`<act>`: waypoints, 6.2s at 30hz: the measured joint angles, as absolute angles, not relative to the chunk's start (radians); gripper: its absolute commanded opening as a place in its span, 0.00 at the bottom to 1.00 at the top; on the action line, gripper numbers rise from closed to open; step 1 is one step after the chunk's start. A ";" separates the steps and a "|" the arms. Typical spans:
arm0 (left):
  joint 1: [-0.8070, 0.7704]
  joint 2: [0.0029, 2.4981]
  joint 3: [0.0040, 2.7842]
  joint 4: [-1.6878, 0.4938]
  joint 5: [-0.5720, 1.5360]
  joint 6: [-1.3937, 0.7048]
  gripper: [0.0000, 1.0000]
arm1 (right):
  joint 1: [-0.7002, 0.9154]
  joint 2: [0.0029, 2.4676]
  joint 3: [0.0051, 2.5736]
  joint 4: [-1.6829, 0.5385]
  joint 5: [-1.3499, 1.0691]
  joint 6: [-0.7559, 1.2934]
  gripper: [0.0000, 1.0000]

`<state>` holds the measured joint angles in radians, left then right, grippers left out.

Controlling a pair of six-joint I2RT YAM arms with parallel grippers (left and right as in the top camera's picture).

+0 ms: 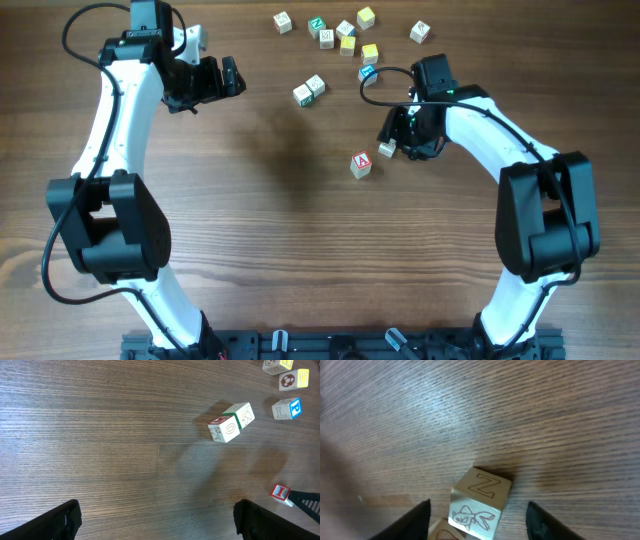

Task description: Form a tower

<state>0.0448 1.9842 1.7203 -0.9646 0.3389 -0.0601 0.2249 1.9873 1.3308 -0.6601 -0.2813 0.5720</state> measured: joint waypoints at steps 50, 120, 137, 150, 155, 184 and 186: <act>0.045 1.984 1.720 -0.955 0.339 -0.053 1.00 | 0.263 1.253 1.361 -0.796 -0.495 -0.296 0.15; 0.045 1.985 1.719 -0.957 0.339 -0.053 1.00 | 0.157 2.239 0.855 1.162 -0.249 -0.043 0.08; 0.045 1.985 1.719 -0.957 0.339 -0.053 1.00 | 0.113 2.155 0.862 0.965 -0.335 0.139 1.00; 0.045 1.985 1.719 -0.957 0.339 -0.053 1.00 | 0.032 1.331 0.875 0.238 -0.513 0.472 1.00; 0.045 1.985 1.719 -0.954 0.339 -0.053 1.00 | 0.049 1.447 1.069 -0.119 -0.514 0.553 0.99; 0.045 1.985 1.719 -0.953 0.339 -0.053 1.00 | 0.252 2.097 1.378 -0.258 0.075 0.395 0.67; 0.045 1.985 1.719 -0.953 0.339 -0.053 1.00 | 0.252 2.125 1.378 -0.258 0.075 0.376 0.57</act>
